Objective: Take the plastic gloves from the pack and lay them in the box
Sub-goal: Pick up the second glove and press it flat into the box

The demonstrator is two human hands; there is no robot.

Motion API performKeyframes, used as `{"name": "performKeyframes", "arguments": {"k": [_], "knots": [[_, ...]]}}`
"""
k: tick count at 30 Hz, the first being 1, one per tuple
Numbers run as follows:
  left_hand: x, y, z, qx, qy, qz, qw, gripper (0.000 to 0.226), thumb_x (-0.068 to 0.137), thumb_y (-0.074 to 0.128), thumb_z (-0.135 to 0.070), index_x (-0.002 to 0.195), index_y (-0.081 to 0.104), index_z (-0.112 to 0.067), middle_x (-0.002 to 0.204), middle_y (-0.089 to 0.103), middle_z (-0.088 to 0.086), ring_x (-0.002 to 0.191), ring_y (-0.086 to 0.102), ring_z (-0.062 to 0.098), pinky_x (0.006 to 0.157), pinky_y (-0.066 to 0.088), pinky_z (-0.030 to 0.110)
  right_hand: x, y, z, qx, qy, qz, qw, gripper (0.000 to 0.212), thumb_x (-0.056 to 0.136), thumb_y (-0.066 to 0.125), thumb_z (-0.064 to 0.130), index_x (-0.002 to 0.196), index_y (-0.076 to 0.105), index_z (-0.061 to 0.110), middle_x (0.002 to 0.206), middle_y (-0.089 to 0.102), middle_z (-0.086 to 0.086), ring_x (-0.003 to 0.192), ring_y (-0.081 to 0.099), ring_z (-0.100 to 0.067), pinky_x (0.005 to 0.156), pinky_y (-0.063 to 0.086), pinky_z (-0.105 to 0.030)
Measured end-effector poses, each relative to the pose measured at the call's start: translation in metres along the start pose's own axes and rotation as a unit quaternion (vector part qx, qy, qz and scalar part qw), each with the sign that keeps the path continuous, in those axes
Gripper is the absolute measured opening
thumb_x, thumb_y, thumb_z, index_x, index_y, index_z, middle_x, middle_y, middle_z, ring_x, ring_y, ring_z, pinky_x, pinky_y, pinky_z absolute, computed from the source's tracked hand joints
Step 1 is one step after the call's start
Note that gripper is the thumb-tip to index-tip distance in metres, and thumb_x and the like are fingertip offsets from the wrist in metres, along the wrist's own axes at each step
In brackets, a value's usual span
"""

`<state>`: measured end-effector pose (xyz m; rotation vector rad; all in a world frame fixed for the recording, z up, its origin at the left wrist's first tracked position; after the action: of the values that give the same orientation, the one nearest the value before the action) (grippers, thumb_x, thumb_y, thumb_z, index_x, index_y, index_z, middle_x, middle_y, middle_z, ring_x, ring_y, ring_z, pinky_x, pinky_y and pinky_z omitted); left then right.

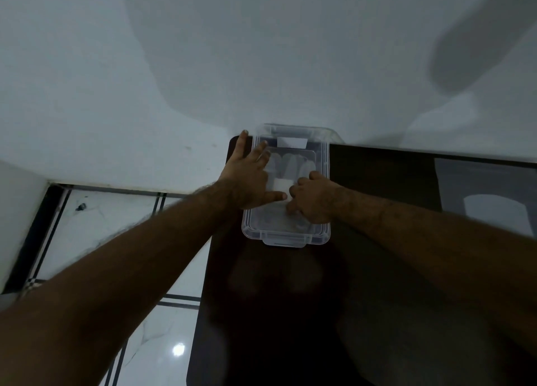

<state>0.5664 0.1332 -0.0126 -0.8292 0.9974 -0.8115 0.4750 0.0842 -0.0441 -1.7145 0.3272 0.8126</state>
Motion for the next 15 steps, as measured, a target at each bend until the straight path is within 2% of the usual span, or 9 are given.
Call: {"name": "performKeyframes", "arguments": {"k": [2,4,6,9,12,15], "knots": [[-0.004,-0.008,-0.003,0.01,0.003,-0.036,0.999,0.104,0.091,0.005,-0.09,0.127,0.075,-0.021,0.172,0.031,0.014,0.164,0.013,0.035,0.12,-0.009,0.075,-0.001,0.0,0.0,-0.014,-0.007,-0.007,1.0,0.052,0.1,0.062,0.048,0.15,0.052,0.036,0.138,0.056,-0.007,0.126,0.053,-0.03,0.111,0.041,-0.053],[-0.007,-0.012,-0.007,0.016,0.008,-0.058,0.998,0.108,0.09,0.004,-0.09,0.134,0.07,-0.017,0.172,0.033,0.014,0.163,0.016,0.034,0.121,-0.006,0.075,-0.003,-0.002,0.001,-0.014,-0.015,-0.021,1.0,0.053,0.1,0.061,0.047,0.151,0.05,0.035,0.136,0.057,-0.006,0.124,0.053,-0.029,0.109,0.041,-0.052],[-0.008,-0.013,-0.008,0.011,-0.001,-0.057,0.998,0.112,0.089,0.002,-0.092,0.143,0.064,-0.016,0.173,0.03,0.013,0.164,0.012,0.033,0.121,-0.006,0.075,-0.004,-0.003,0.003,-0.004,-0.017,-0.026,0.999,0.052,0.101,0.061,0.046,0.15,0.049,0.035,0.138,0.057,-0.006,0.125,0.053,-0.029,0.11,0.04,-0.053],[-0.005,-0.009,0.002,-0.019,-0.048,-0.03,0.998,0.114,0.086,0.0,-0.094,0.142,0.066,-0.02,0.175,0.026,0.01,0.165,0.005,0.031,0.12,-0.01,0.074,-0.003,0.003,0.008,-0.001,-0.018,0.002,1.0,0.053,0.099,0.064,0.045,0.15,0.05,0.036,0.144,0.056,-0.005,0.133,0.051,-0.032,0.116,0.035,-0.059],[-0.004,-0.008,0.016,-0.049,-0.077,-0.026,0.995,0.109,0.087,0.003,-0.094,0.138,0.068,-0.023,0.176,0.023,0.009,0.165,0.003,0.031,0.121,-0.009,0.074,-0.003,0.005,0.011,0.0,-0.017,0.021,1.0,0.054,0.101,0.064,0.044,0.152,0.048,0.037,0.146,0.056,-0.004,0.137,0.049,-0.033,0.119,0.031,-0.062],[-0.008,-0.014,0.017,-0.083,-0.056,-0.046,0.994,0.094,0.094,0.013,-0.087,0.142,0.064,-0.024,0.176,0.025,0.008,0.165,0.007,0.029,0.123,-0.008,0.073,-0.007,0.001,0.008,0.005,-0.012,0.001,1.0,0.052,0.101,0.062,0.044,0.15,0.05,0.035,0.143,0.058,-0.004,0.134,0.051,-0.032,0.118,0.034,-0.06]]}}
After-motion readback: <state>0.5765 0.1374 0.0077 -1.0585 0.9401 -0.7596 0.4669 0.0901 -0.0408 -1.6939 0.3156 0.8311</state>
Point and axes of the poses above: each hand's wrist, its own x-axis towards the middle knuckle, its own y-axis out of the palm, z = x × y, the point moved 10 cm from there along x, towards the middle knuckle
